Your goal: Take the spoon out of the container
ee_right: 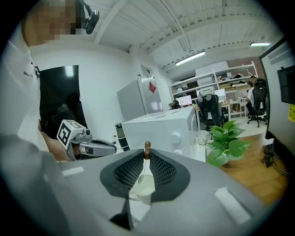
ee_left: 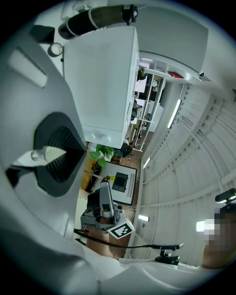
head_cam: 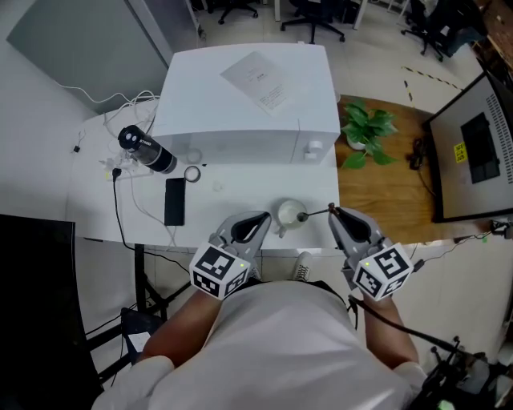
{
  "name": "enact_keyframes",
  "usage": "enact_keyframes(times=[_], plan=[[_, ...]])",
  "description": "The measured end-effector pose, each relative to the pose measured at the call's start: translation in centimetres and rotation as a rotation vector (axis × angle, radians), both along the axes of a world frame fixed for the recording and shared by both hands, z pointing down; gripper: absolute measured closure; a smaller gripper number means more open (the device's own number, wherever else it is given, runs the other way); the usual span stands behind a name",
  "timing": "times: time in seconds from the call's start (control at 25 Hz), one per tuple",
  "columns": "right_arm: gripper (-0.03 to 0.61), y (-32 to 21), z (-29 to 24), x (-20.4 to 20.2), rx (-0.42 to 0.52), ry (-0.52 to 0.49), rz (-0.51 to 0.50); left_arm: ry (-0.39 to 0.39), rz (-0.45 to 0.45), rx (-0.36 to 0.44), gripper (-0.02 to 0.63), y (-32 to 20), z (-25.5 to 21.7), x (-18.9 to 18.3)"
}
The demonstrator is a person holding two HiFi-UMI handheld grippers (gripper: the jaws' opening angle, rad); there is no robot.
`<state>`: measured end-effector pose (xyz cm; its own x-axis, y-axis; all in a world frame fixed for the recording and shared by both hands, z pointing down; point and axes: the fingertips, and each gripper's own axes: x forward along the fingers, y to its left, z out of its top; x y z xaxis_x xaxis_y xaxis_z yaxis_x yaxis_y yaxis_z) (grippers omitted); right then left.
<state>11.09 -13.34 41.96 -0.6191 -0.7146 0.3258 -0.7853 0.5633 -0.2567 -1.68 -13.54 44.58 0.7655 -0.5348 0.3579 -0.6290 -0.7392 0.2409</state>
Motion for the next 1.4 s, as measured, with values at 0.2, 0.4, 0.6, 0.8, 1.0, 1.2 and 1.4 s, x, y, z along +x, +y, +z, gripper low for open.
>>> enact_keyframes(times=[0.2,0.4,0.6,0.8,1.0,1.2,1.4], plan=[[0.529,0.7,-0.9,0.1,0.017,-0.006,0.013,0.013,0.008,0.013,0.609,0.5,-0.7,0.2],[0.529,0.8,-0.9,-0.3,0.024,-0.004,0.019,0.017,0.015,0.028,0.609,0.5,-1.2,0.0],[0.529,1.0,-1.2,-0.8,0.033,0.003,0.019,0.026,0.022,0.04,0.609,0.7,-1.6,-0.2],[0.529,1.4,-1.4,-1.1,0.033,0.014,0.031,0.036,0.032,0.048,0.609,0.9,-2.1,-0.4],[0.529,2.2,-2.2,-1.8,0.052,0.016,0.064,0.043,0.086,0.064,0.609,1.7,-2.5,-0.5],[0.529,4.2,-1.9,-3.0,0.046,0.019,0.128,0.045,0.147,0.053,0.609,3.3,-2.0,-1.5],[0.529,6.4,-2.0,-4.2,0.049,0.024,0.173,0.033,0.184,0.038,0.609,4.8,-0.9,-3.4]])
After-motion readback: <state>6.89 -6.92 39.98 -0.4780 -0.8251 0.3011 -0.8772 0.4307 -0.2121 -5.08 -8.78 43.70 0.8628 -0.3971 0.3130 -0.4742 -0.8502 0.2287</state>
